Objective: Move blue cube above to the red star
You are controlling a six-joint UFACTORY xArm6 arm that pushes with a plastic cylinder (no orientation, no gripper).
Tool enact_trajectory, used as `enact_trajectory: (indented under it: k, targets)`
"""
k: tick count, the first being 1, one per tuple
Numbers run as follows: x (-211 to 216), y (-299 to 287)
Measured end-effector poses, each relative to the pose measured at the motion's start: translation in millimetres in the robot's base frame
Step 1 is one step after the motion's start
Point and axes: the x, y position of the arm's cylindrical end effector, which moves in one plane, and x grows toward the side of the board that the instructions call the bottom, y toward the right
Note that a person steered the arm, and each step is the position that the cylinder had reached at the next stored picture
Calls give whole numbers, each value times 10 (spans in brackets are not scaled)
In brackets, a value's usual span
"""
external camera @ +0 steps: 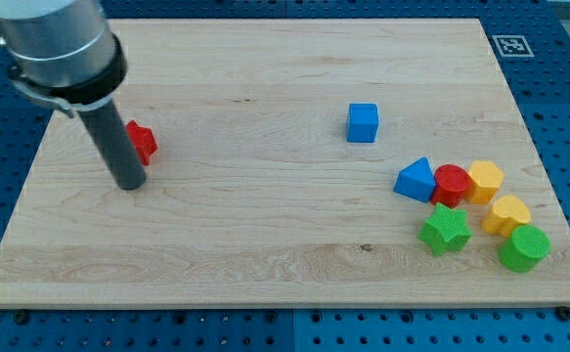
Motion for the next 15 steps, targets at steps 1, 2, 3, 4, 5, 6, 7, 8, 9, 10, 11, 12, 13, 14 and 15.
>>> enact_trajectory:
  k: [1, 2, 3, 4, 5, 6, 7, 8, 9, 10, 11, 12, 13, 14, 15]
  targets:
    - [-8, 439]
    - [-62, 922]
    - [-148, 1416]
    - [-234, 1912]
    - [-327, 2458]
    - [-374, 2799]
    - [-390, 2828]
    - [-539, 3000]
    - [-749, 3040]
    - [-912, 3024]
    - [-875, 3023]
    - [-856, 2915]
    - [-856, 2897]
    - [-856, 2895]
    - [-856, 2845]
